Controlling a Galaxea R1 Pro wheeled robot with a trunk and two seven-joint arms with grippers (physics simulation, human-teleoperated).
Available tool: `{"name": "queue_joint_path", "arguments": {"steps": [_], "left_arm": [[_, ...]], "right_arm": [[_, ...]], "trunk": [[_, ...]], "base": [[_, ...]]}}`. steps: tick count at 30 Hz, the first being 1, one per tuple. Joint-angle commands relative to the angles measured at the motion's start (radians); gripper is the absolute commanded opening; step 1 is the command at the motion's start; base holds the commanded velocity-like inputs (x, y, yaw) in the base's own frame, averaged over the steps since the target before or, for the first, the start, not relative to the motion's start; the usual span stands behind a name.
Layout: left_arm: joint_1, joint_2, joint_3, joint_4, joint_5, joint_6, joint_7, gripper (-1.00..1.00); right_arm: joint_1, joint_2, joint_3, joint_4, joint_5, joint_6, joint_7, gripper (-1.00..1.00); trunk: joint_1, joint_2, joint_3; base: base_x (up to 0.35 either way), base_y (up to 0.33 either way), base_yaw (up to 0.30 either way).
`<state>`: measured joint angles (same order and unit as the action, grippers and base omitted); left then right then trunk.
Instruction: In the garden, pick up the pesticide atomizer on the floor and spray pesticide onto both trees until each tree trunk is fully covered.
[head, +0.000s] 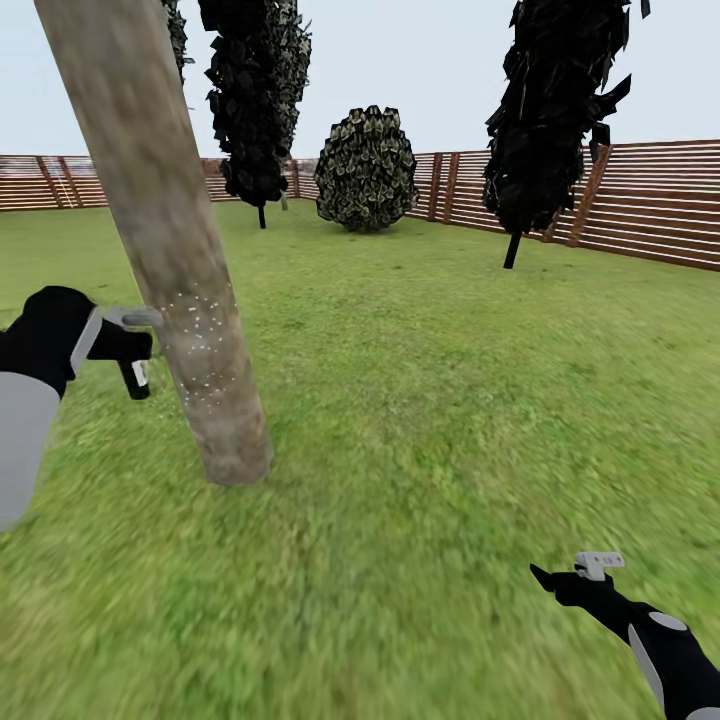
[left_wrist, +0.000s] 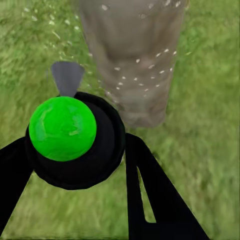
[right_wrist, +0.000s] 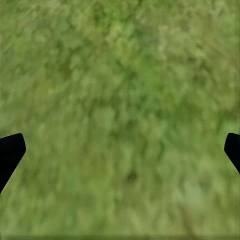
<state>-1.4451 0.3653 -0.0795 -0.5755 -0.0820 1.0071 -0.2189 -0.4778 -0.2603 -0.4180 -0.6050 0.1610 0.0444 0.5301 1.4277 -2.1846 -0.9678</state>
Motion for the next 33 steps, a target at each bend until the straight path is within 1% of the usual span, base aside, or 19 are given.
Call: {"name": "queue_joint_path", "arguments": {"steps": [1,2,4,9,13,14,15,17,18,19,21,22,23,25,26,28,30,32,33], "left_arm": [[0.0,0.022,-0.005,0.008,0.004,0.001,-0.009,-1.0],[0.001,0.036,-0.005,0.015,0.004,0.0,-0.009,-1.0],[0.001,0.047,-0.011,0.022,0.004,-0.003,-0.009,-1.0],[0.034,0.039,-0.049,0.023,0.007,-0.003,-0.016,-1.0],[0.041,0.036,-0.053,0.025,0.006,-0.006,-0.019,-1.0],[0.058,0.041,-0.054,0.027,0.005,-0.009,-0.019,-1.0],[0.108,0.041,-0.054,0.026,0.005,-0.015,-0.017,-1.0],[0.174,0.034,-0.053,0.025,0.012,-0.033,-0.019,-1.0],[0.199,0.026,-0.053,0.025,0.015,-0.042,-0.02,-1.0],[0.249,-0.01,-0.051,0.025,0.015,-0.062,-0.016,-1.0],[0.304,-0.053,-0.048,0.022,0.018,-0.076,-0.008,-1.0],[0.317,-0.066,-0.047,0.022,0.018,-0.078,-0.007,-1.0],[0.335,-0.089,-0.046,0.023,0.017,-0.09,-0.005,-1.0],[0.361,-0.119,-0.043,0.025,0.017,-0.147,0.0,-1.0],[0.372,-0.129,-0.037,0.025,0.019,-0.177,0.01,-1.0],[0.382,-0.134,-0.013,0.031,0.029,-0.199,0.033,-1.0],[0.393,-0.137,0.075,0.071,0.054,-0.218,0.093,-1.0],[0.396,-0.136,0.117,0.086,0.059,-0.222,0.133,-1.0],[0.399,-0.136,0.125,0.09,0.06,-0.223,0.142,-1.0]], "right_arm": [[-0.001,0.001,-0.006,-0.001,0.009,0.005,0.008,1.0],[-0.001,0.001,-0.006,-0.001,0.009,0.005,0.008,1.0],[-0.001,0.001,-0.006,-0.001,0.009,0.004,0.008,1.0],[-0.001,0.001,-0.007,-0.002,0.009,0.004,0.008,1.0],[-0.001,0.001,-0.007,-0.002,0.009,0.004,0.008,1.0],[-0.001,0.002,-0.006,-0.001,0.009,0.004,0.008,1.0],[-0.001,0.002,-0.006,-0.001,0.009,0.004,0.008,1.0],[-0.001,0.002,-0.005,-0.001,0.009,0.004,0.008,1.0],[-0.001,0.003,-0.005,-0.001,0.009,0.004,0.008,1.0],[-0.001,0.003,-0.005,-0.001,0.009,0.005,0.009,1.0],[-0.001,0.003,-0.004,-0.001,0.009,0.005,0.01,1.0],[-0.001,0.003,-0.005,-0.001,0.009,0.005,0.009,1.0],[-0.001,0.003,-0.005,-0.001,0.009,0.005,0.009,1.0],[-0.001,0.003,-0.005,-0.001,0.009,0.005,0.009,1.0],[-0.001,0.003,-0.005,0.0,0.009,0.005,0.008,1.0],[-0.001,0.004,-0.006,0.0,0.009,0.005,0.008,1.0],[-0.001,0.003,-0.005,0.0,0.009,0.005,0.008,1.0],[-0.001,0.003,-0.005,-0.001,0.009,0.004,0.008,1.0],[-0.001,0.003,-0.006,-0.001,0.009,0.004,0.008,1.0]], "trunk": [[0.0,0.0,-0.001],[0.0,0.0,-0.001],[0.0,0.0,-0.001],[0.0,0.0,-0.001],[0.0,0.0,-0.001],[0.0,0.0,-0.001],[0.0,0.0,-0.001],[0.0,0.0,-0.001],[0.0,0.0,-0.001],[0.0,0.0,-0.001],[0.0,0.0,-0.001],[0.0,0.0,-0.001],[0.0,0.0,-0.001],[0.0,0.0,-0.001],[0.0,0.0,-0.001],[0.0,0.0,-0.001],[0.0,0.0,-0.001],[0.0,0.0,-0.001],[0.0,0.0,-0.001]], "base": [[0.0,0.0,0.0],[0.0,0.0,0.0],[0.0,0.0,0.0],[0.0,0.0,0.0],[0.0,0.0,0.0],[0.0,0.0,0.0],[0.0,0.0,0.0],[0.0,0.0,0.0],[0.0,0.0,0.0],[0.0,0.0,0.0],[0.0,0.0,0.0],[0.0,0.0,0.0],[0.0,0.0,0.0],[0.0,0.0,0.0],[0.0,0.0,0.0],[0.0,0.0,0.0],[0.0,0.0,0.0],[0.0,0.0,0.0],[0.0,0.0,0.0]]}}
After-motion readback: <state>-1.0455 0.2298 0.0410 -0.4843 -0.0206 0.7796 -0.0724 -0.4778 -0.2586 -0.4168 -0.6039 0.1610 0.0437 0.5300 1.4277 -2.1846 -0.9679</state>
